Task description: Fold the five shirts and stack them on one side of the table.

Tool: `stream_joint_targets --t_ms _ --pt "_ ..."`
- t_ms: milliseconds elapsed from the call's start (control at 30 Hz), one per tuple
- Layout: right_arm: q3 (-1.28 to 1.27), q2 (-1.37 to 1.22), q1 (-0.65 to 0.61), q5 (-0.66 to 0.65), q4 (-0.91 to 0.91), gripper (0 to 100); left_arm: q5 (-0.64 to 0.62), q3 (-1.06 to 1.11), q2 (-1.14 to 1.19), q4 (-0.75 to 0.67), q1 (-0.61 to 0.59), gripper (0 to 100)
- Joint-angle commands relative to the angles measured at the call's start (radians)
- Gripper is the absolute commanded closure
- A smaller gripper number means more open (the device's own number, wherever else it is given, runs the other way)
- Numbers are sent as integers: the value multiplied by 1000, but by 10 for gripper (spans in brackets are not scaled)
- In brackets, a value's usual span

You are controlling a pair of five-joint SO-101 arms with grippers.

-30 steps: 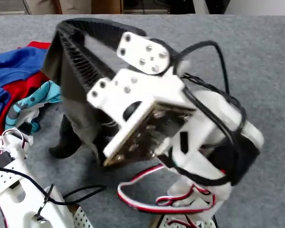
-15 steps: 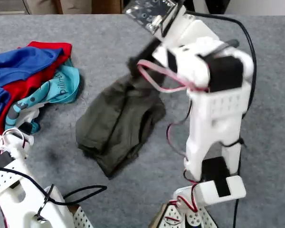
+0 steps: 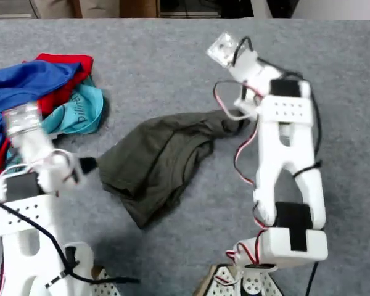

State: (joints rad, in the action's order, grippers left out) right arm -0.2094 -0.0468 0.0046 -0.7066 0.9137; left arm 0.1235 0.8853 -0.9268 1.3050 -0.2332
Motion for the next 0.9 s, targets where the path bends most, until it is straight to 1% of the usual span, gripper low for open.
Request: stream_joint_targets --t_ms 0,167,233,300,433,567,700,767,867 --pt "-108 -58 21 126 -262 995 110 -68 -13 44 153 682" --pt "-117 -199 19 226 -384 995 203 -58 -5 40 264 682" --pt "-105 -223 16 239 -393 995 245 -54 -5 40 313 682" --pt "-79 -223 21 239 -365 995 276 -41 -5 21 353 682" --pt "-67 -237 47 242 -367 995 284 17 8 -86 381 690" --pt "-47 -249 47 244 -362 995 279 18 120 -138 384 764" --pt "-45 -257 44 241 -365 995 284 -58 266 -126 385 785" --pt "-45 -257 44 239 -367 995 287 -117 332 -81 404 785" --pt "-45 -257 42 239 -367 995 341 -189 390 -6 437 785"
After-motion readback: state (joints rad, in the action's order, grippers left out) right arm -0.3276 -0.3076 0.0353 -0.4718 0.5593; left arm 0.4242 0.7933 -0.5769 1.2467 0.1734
